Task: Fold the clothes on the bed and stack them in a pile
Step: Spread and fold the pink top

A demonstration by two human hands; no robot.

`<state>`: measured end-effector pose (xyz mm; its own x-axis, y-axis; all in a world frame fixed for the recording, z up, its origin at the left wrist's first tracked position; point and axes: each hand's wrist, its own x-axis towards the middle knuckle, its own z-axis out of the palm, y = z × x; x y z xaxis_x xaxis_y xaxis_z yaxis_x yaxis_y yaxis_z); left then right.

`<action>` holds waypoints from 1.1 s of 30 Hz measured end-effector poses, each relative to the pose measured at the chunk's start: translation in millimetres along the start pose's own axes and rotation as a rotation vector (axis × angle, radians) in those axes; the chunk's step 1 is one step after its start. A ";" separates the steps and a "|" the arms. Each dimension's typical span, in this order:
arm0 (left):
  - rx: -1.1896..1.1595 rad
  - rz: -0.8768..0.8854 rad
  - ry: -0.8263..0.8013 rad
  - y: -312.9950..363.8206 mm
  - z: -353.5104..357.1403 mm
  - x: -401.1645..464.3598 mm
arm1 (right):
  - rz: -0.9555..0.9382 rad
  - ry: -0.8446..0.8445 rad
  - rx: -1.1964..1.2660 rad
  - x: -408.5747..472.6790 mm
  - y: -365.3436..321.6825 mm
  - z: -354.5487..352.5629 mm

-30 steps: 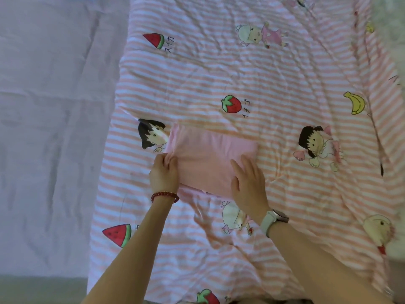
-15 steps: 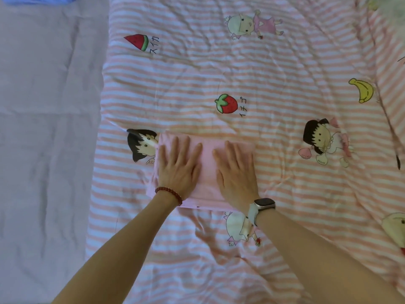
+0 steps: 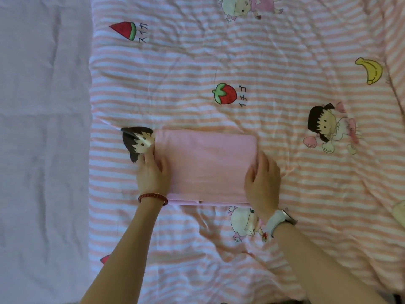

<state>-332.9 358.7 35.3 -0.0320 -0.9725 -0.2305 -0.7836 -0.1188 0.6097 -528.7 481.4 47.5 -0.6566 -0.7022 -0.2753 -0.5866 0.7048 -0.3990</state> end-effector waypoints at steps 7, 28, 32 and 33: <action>-0.082 -0.198 -0.284 -7.2 -0.6 5.4 | 0.247 -0.070 0.568 -8.6 -9.1 -0.1; -0.388 -0.456 0.190 -13.9 -50.7 -231.3 | -0.112 -0.342 0.479 -138.5 38.9 -58.0; -0.399 -0.610 0.253 -43.2 -69.3 -292.4 | -0.177 -0.472 0.416 -187.6 38.9 -54.1; -0.391 -0.644 0.277 -50.9 -75.8 -302.3 | -0.200 -0.512 0.400 -196.2 33.7 -52.2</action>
<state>-236.3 643.6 131.4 0.5477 -0.6971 -0.4628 -0.3197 -0.6855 0.6542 -444.4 648.1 133.7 -0.1882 -0.8437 -0.5028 -0.3884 0.5341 -0.7509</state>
